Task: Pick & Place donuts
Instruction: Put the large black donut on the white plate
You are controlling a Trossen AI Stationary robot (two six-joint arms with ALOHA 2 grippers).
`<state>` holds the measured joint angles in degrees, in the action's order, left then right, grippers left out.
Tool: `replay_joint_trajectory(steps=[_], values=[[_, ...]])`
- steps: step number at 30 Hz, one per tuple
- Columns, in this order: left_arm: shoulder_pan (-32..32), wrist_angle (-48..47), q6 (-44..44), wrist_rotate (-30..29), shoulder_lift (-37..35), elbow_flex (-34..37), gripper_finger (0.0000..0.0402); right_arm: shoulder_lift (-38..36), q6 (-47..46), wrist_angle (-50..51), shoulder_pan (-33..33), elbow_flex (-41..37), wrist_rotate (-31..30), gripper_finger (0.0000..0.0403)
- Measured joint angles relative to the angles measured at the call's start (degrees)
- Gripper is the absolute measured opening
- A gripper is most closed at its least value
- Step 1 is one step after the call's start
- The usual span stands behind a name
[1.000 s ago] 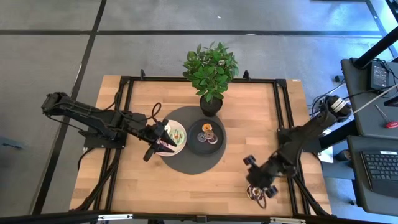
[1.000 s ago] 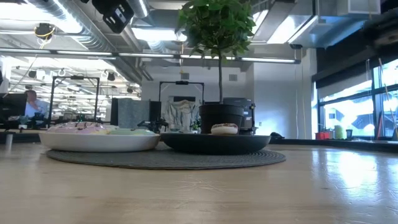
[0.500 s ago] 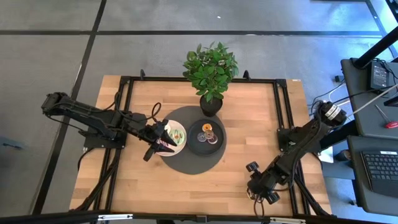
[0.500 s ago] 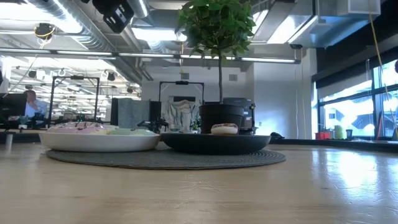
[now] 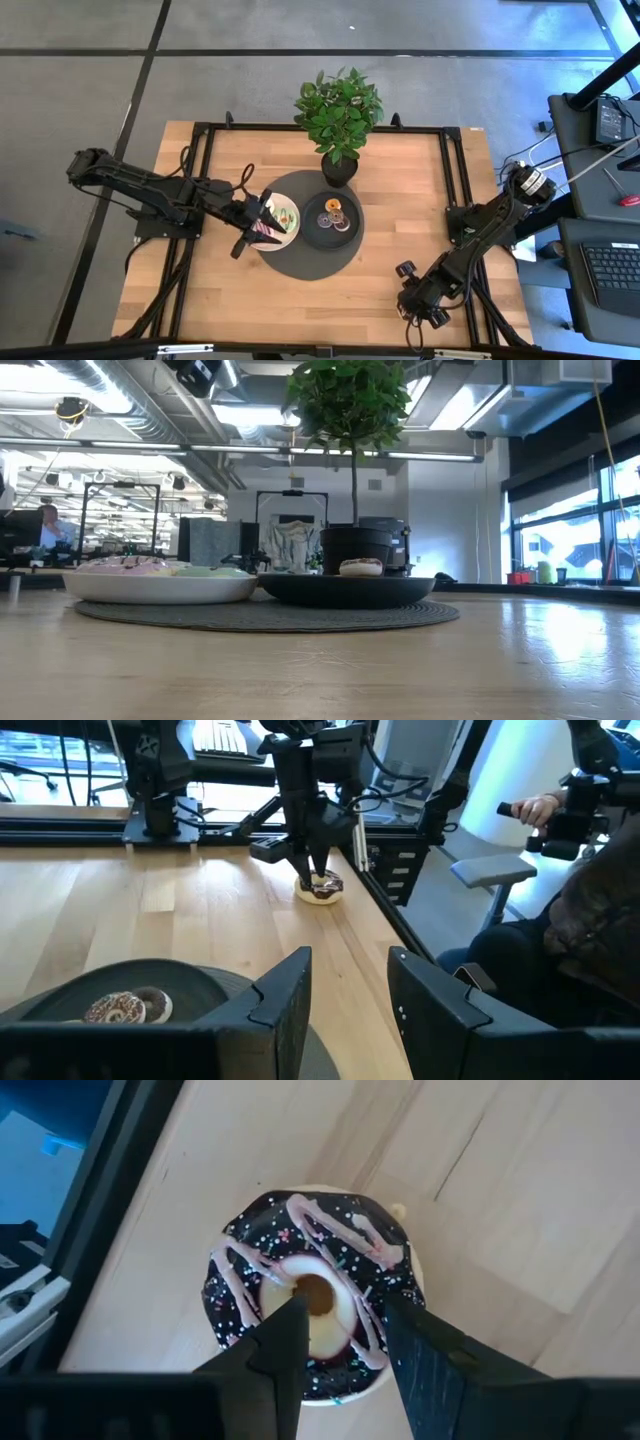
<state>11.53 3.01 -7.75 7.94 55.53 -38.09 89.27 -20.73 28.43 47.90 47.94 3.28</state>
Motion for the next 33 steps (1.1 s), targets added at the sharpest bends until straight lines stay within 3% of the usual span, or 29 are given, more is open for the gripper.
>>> replay_joint_trajectory(steps=[12,24,33], values=[[0.00,-0.02,2.45,-0.27,0.00,0.00,0.0130,-0.07,0.83,1.23,0.02,2.67,-2.17,0.0134],[0.00,-0.19,3.63,-3.37,0.00,0.00,0.0130,1.80,0.17,1.17,0.04,-0.66,-2.11,0.0134],[0.00,-0.20,3.63,-3.39,-0.01,0.00,0.0130,1.81,-10.18,0.29,0.07,-0.73,-1.89,0.0134]])
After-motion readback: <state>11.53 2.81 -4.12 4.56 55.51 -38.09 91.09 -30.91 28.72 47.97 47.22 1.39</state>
